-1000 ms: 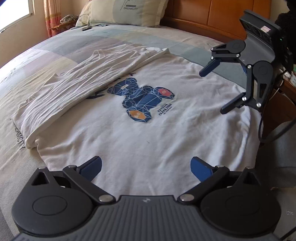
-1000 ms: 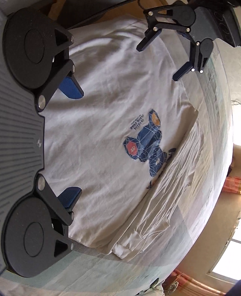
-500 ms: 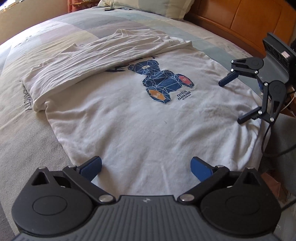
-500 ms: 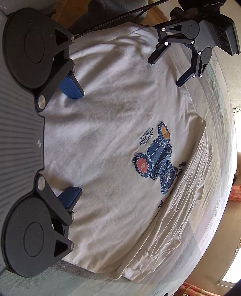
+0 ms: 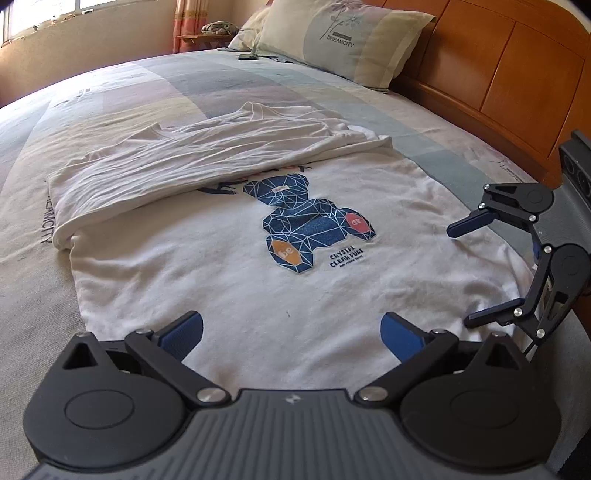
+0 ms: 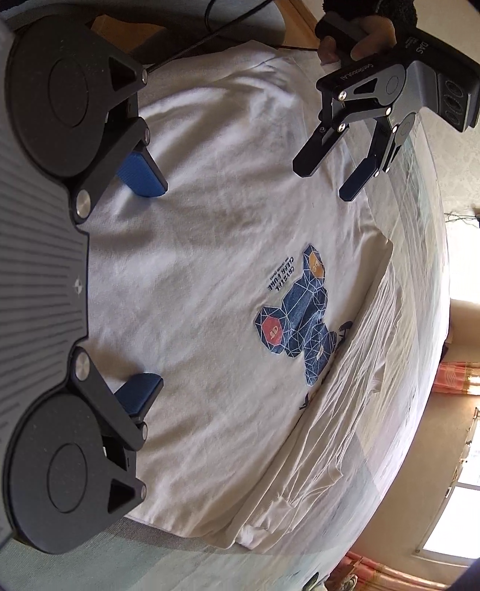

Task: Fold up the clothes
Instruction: 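Move both open grippers down to the hem of the bear-print T-shirt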

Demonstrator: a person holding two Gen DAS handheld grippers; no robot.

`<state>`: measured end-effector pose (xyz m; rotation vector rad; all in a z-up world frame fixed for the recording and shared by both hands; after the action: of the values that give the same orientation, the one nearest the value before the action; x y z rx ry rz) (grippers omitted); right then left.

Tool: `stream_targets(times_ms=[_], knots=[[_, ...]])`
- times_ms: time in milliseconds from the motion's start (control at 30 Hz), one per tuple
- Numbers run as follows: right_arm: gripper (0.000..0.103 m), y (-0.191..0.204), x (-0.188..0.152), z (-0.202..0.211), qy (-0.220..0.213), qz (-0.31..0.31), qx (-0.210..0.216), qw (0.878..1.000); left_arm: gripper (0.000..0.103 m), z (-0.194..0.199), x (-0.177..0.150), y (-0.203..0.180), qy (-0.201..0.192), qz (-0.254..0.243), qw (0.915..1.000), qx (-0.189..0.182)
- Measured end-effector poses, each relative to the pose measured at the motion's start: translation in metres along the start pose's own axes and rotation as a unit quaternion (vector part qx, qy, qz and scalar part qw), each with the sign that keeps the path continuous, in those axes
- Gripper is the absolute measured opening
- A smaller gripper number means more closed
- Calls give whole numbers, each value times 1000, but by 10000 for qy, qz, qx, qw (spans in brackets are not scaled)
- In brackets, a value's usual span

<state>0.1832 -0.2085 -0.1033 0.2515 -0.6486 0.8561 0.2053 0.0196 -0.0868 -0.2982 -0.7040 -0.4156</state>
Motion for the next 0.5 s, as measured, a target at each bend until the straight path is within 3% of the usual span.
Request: stream_targets(times_ms=[133,367,500], knots=[[103,25,-7,22,-221,9,-737,9970,102,18,-11,-23,-152,419,9990,54],[103,79,-21,66,-609,652,-1213,9886,102,38,-22,-61,-195,189,9986,450],[103,89,-33,60,-423,327,-1204,9913,102,35,-30,-65,-295,230,9971,664]])
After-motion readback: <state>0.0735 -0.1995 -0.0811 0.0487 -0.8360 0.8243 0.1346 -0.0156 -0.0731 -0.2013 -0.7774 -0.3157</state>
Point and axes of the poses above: each gripper's, at about its wrist camera, not at the fingertips, and z roughly against the way its jaws point, y to its left, x to its top, the point moved 3 cm from there along -z, roughly the way its jaws point
